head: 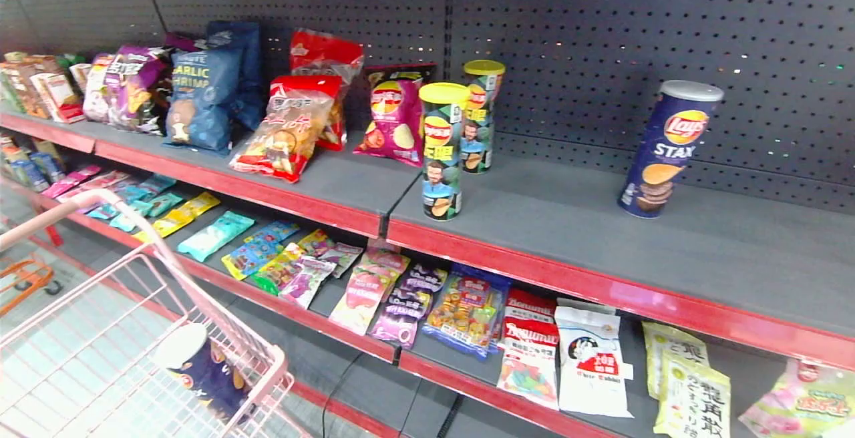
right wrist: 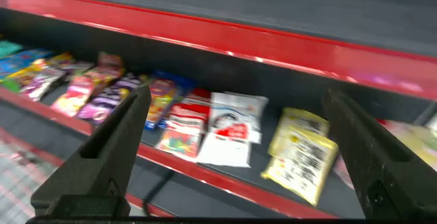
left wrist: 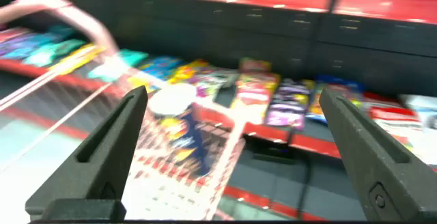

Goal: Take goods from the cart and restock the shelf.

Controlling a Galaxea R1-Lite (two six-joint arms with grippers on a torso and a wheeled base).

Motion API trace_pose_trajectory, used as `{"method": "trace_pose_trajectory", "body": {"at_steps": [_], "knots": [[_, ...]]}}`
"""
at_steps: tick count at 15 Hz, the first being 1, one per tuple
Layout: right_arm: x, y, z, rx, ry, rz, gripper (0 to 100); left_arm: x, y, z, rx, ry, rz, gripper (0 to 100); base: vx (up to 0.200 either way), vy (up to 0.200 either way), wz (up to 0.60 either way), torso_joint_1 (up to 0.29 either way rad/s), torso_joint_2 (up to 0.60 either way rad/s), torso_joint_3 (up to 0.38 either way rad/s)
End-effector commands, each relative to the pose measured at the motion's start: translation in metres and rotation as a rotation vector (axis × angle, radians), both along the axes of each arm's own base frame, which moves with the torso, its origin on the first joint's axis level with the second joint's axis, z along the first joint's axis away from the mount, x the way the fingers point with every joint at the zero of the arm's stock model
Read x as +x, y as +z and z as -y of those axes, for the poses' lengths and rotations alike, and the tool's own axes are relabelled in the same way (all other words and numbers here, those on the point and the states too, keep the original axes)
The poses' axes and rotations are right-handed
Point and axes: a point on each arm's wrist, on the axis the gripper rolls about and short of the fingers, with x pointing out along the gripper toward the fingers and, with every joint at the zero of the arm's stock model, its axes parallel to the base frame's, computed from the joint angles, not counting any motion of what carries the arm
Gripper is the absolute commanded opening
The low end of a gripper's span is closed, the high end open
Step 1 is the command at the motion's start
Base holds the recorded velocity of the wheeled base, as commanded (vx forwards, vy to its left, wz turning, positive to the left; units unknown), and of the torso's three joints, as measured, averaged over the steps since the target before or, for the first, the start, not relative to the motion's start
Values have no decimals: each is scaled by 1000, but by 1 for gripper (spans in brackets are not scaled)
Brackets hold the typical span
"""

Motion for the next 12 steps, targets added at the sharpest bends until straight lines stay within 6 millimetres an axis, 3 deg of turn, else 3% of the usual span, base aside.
{"method": "trace_pose_trajectory", "body": {"at_steps": [1,5,12], "knots": [[0,0,0,0,0,0,100,0,0,0,0,0,0,100,0,0,0,0,0,0],[0,0,0,-1,-3,0,100,0,0,0,0,0,0,100,0,0,0,-15,46,30],[0,0,0,0,-3,0,100,0,0,0,0,0,0,100,0,0,0,-167,430,252]]}}
